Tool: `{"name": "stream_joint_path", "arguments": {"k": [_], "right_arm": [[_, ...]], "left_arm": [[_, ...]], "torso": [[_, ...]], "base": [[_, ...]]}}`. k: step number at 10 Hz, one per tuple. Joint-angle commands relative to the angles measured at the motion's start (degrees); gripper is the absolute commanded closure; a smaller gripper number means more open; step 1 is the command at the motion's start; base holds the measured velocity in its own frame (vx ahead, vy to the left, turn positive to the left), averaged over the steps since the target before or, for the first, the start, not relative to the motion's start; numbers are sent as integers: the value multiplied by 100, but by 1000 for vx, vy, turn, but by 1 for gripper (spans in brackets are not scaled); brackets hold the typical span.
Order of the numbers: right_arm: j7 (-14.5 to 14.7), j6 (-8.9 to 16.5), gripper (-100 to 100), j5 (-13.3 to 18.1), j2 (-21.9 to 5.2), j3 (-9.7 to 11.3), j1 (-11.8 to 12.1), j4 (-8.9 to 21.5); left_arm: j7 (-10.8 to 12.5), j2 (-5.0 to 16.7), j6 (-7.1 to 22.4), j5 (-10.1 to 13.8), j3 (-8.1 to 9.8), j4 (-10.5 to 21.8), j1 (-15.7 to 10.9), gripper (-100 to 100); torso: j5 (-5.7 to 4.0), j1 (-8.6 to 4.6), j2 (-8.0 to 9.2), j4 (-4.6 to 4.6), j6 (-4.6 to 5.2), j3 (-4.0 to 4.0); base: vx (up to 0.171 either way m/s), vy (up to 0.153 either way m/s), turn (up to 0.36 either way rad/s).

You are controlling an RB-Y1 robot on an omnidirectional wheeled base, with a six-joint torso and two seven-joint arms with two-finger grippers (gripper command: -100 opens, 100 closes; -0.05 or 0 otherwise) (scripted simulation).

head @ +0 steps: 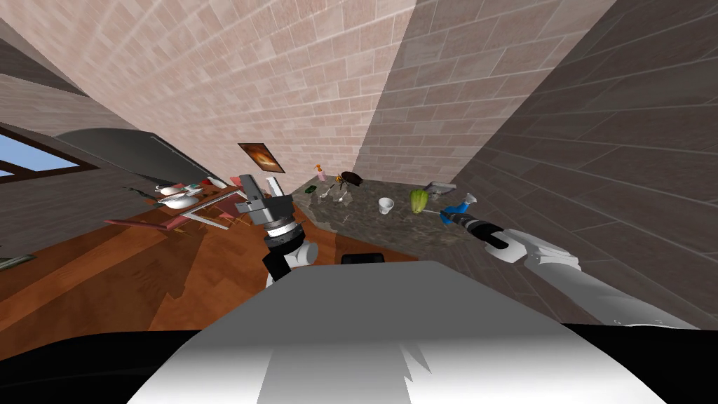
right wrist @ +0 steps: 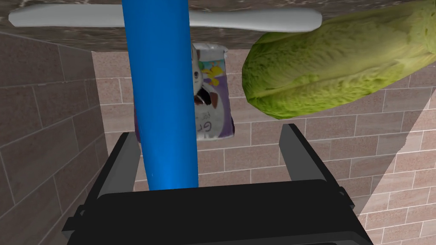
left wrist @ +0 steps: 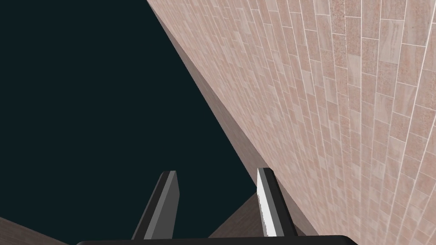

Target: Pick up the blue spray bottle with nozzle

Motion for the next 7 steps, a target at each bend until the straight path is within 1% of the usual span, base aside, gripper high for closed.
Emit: {"name": "stream_joint_path", "arguments": {"k": [1, 2, 3, 4, 5, 6, 7], "right_arm": [[28, -45, -100, 11, 38, -9, -112, 286], [28, -45, -100, 11, 38, -9, -112, 458], [28, -45, -100, 11, 38, -9, -112, 545], [28, -45, -100, 11, 38, -9, -112, 545], [61, -296, -100, -38, 10, 211, -360, 757], [61, -432, -100, -38, 10, 211, -552, 981], [61, -432, -100, -38, 10, 211, -714, 1170]], "left_arm": [[0, 0, 0, 0, 0, 0, 0, 0], [0, 0, 0, 0, 0, 0, 0, 0], [0, 0, 0, 0, 0, 0, 0, 0], [0, 0, 0, 0, 0, 0, 1, 0], [0, 0, 0, 0, 0, 0, 1, 0], [0, 0, 0, 0, -1, 0, -1, 0], [0, 0, 0, 0, 0, 0, 0, 0]], "torso": [[0, 0, 0, 0, 0, 0], [-4, -12, -9, -2, 0, -5], [-6, -17, -16, -4, 0, -9], [-6, -18, -20, -5, 0, -12], [-6, -17, -22, -6, -1, -13], [-3, 4, -9, -3, -10, -7], [-1, 10, 3, 0, -8, 1]], "base": [[-20, -2, -22], [1, -10, -1], [8, -8, 1], [6, -5, -1], [-60, 56, 231], [-101, 63, 108], [-65, 30, -21]]}}
